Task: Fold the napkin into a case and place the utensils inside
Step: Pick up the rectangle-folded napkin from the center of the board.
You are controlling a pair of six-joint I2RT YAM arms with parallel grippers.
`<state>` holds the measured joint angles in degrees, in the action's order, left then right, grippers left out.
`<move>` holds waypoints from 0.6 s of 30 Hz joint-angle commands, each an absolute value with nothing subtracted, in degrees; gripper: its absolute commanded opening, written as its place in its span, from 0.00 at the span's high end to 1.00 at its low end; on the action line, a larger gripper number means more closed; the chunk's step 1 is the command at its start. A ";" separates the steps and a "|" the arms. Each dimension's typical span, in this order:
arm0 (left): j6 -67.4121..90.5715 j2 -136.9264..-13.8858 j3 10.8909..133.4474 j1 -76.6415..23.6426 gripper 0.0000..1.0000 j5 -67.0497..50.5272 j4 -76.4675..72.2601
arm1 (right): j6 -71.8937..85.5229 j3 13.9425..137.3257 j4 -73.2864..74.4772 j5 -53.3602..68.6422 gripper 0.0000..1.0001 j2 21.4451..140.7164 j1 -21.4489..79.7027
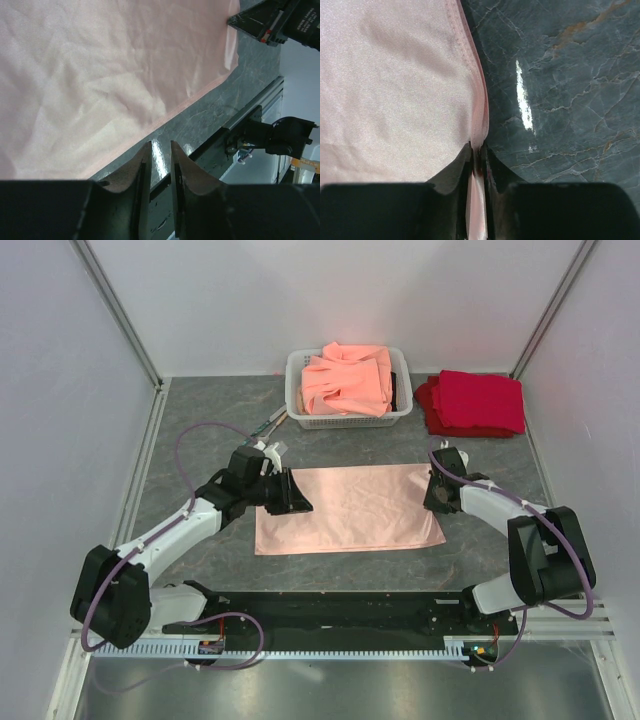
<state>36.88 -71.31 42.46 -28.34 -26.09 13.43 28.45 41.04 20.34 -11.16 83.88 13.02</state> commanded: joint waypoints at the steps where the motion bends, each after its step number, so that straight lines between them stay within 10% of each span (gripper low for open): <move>1: 34.72 -68.56 41.40 -26.90 0.72 -29.97 11.60 | 27.60 38.67 19.25 -7.04 0.86 88.33 13.27; 18: 43.06 -71.10 40.26 -24.52 0.75 -22.59 9.76 | 28.48 42.10 29.97 -21.00 1.00 71.02 8.98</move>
